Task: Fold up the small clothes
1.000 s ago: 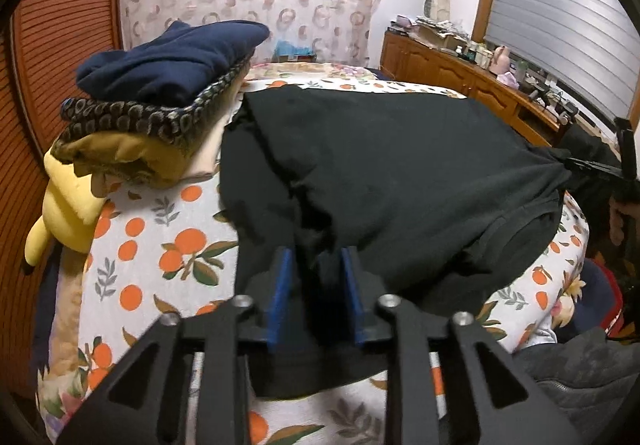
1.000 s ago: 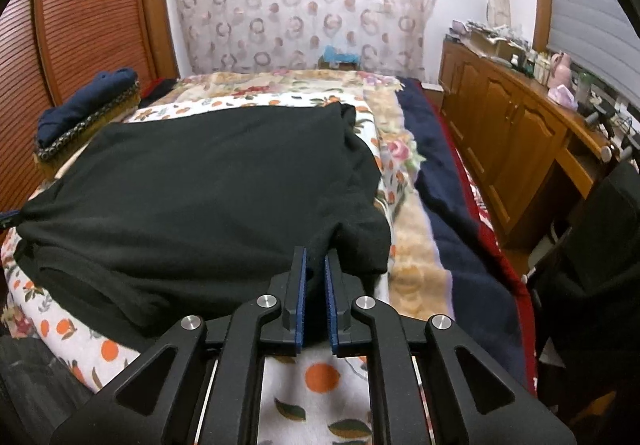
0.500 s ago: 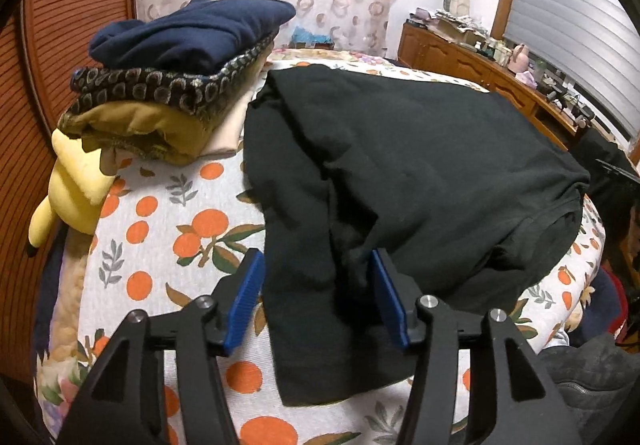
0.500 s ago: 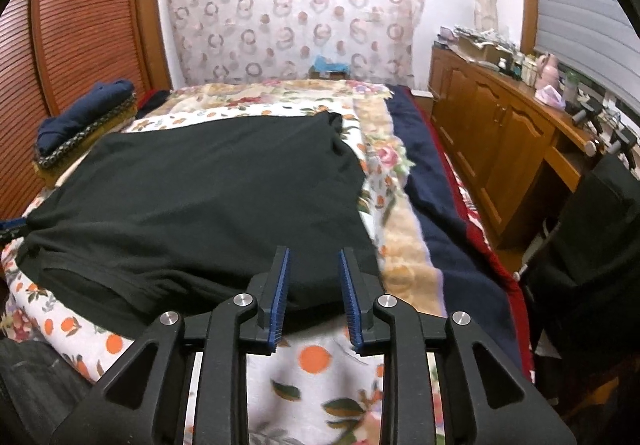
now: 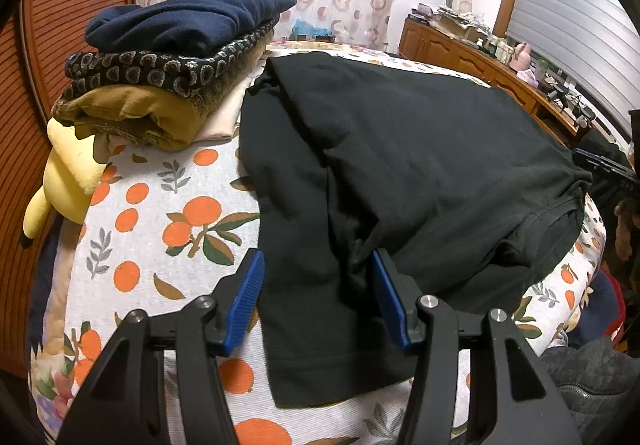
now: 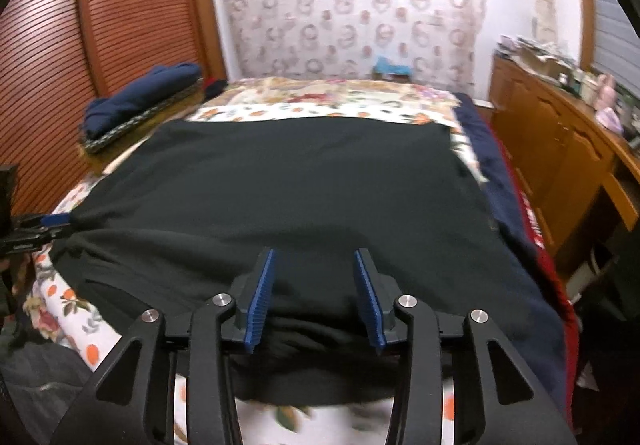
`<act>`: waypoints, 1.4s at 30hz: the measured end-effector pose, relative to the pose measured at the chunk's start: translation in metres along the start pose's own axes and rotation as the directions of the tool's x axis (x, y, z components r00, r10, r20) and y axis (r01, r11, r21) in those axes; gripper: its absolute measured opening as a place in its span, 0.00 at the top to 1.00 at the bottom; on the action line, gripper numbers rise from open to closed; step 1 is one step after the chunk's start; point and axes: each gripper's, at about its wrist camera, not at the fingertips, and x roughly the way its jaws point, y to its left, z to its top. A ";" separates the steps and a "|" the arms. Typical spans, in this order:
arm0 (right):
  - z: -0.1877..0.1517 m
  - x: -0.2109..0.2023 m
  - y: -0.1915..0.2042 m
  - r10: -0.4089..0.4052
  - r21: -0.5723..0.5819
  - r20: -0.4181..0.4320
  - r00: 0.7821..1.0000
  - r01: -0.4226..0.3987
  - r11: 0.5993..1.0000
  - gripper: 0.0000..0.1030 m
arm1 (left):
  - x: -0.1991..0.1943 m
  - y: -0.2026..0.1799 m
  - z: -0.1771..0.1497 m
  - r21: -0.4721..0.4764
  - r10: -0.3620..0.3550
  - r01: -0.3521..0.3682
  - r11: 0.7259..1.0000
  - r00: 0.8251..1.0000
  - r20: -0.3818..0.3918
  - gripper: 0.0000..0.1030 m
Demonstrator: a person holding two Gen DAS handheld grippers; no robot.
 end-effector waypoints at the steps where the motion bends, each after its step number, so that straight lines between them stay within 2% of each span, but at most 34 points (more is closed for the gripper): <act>1: 0.001 0.004 0.006 0.011 -0.009 -0.004 1.000 -0.011 1.000 0.59 | 0.000 0.000 0.000 -0.001 -0.002 0.002 1.000 1.000 0.000 0.47; 6: 0.005 0.027 0.034 0.055 -0.064 -0.037 0.998 -0.058 0.996 0.55 | 0.000 0.003 0.000 -0.014 -0.021 0.021 1.000 1.000 -0.002 0.47; 16: -0.013 0.056 0.063 0.056 -0.114 -0.119 0.991 -0.070 0.991 0.52 | -0.003 -0.001 -0.003 -0.020 -0.073 0.073 0.997 0.997 -0.005 0.47; 24: -0.024 0.052 0.069 0.007 -0.143 -0.073 0.997 -0.017 0.990 0.50 | 0.001 -0.001 0.001 -0.009 -0.047 0.047 0.999 0.999 0.005 0.47; 26: -0.025 0.051 0.070 -0.003 -0.145 -0.066 0.998 -0.007 0.989 0.48 | 0.005 -0.001 0.003 -0.009 -0.033 0.033 0.999 0.999 0.009 0.43; 36: -0.032 0.048 0.066 0.010 -0.112 -0.015 1.000 -0.012 0.994 0.48 | 0.011 -0.003 0.008 0.006 -0.010 0.010 1.000 1.000 0.021 0.43; 37: -0.031 0.048 0.067 0.012 -0.110 -0.014 1.000 -0.013 0.994 0.48 | 0.011 -0.004 0.007 0.016 -0.009 0.009 1.000 1.000 0.019 0.45; 39: -0.031 0.048 0.066 0.013 -0.111 -0.013 1.000 -0.014 0.994 0.48 | 0.010 -0.006 0.007 0.029 -0.022 0.022 0.999 1.000 0.018 0.59; 40: -0.031 0.048 0.066 0.013 -0.111 -0.014 1.000 -0.015 0.994 0.48 | 0.010 -0.006 0.007 0.024 -0.052 0.051 0.998 0.999 0.006 0.77; 42: -0.031 0.048 0.067 0.014 -0.109 -0.013 1.000 -0.015 0.994 0.48 | 0.011 -0.005 0.008 0.013 -0.088 0.088 0.996 0.996 -0.002 0.88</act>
